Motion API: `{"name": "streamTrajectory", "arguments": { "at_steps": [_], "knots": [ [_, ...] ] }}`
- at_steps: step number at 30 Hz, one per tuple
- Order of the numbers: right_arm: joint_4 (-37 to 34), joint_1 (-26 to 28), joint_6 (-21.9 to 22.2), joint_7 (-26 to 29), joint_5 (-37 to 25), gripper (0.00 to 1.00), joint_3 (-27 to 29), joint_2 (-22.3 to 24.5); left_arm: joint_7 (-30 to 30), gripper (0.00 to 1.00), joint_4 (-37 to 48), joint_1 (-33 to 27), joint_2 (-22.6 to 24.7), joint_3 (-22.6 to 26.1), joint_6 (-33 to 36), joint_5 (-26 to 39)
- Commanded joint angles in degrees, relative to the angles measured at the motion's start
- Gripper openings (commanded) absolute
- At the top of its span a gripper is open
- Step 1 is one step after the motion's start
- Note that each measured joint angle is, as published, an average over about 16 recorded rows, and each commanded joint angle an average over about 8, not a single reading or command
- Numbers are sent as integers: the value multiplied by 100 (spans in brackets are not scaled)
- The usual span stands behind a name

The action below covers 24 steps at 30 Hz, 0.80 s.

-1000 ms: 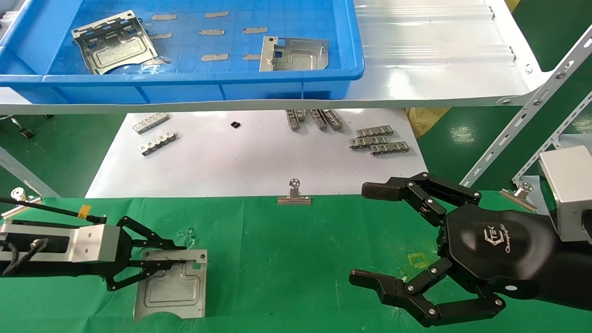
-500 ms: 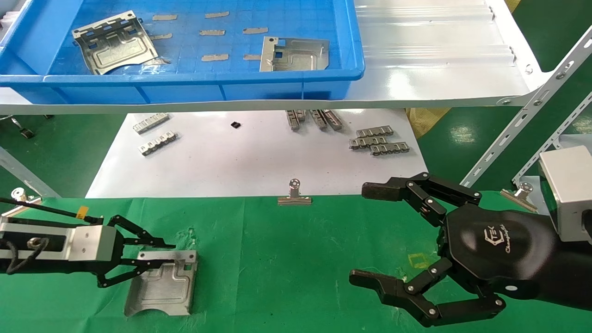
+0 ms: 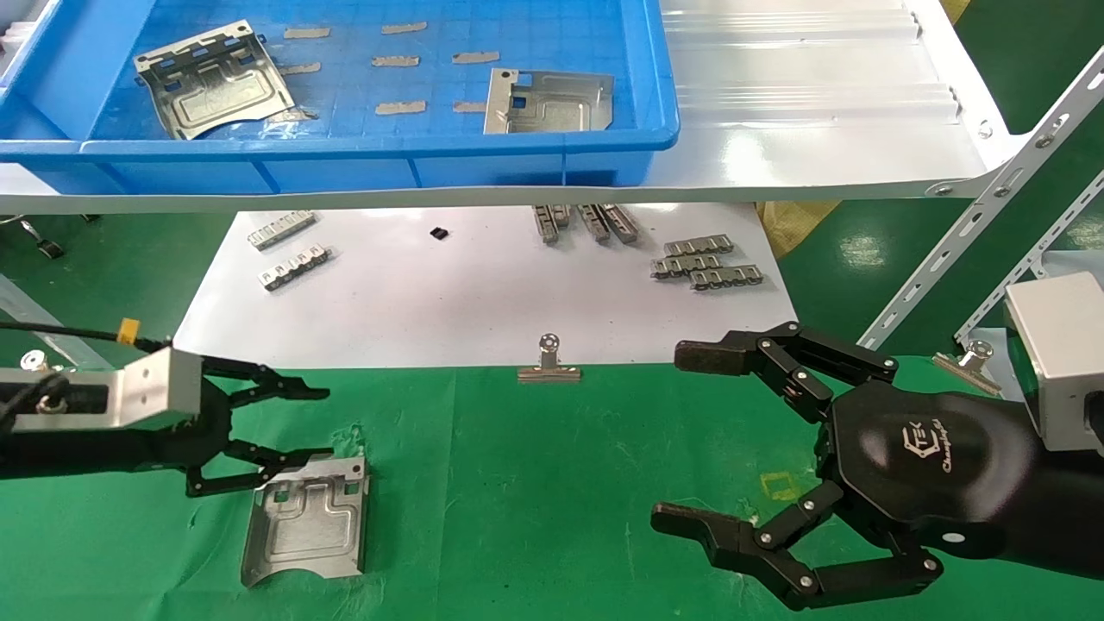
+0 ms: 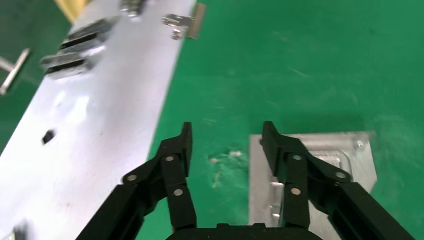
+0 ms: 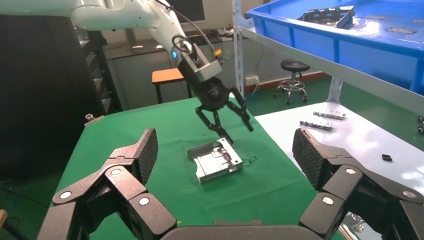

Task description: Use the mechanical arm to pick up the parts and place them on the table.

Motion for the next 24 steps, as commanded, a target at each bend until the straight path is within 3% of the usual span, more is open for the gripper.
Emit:
{"name": "streamTrajectory", "arguments": {
  "at_steps": [1, 14, 24],
  "knots": [
    [0, 0, 0, 0, 0, 100, 0, 0, -229, 100, -10, 32, -43, -22, 10, -103],
    [-1, -1, 1, 0, 0, 100, 0, 0, -387, 100, -154, 143, -85, -93, 10, -207],
    [-1, -1, 1, 0, 0, 100, 0, 0, -1094, 100, -1120, 647, -273, -590, -75, -510]
  ]
}}
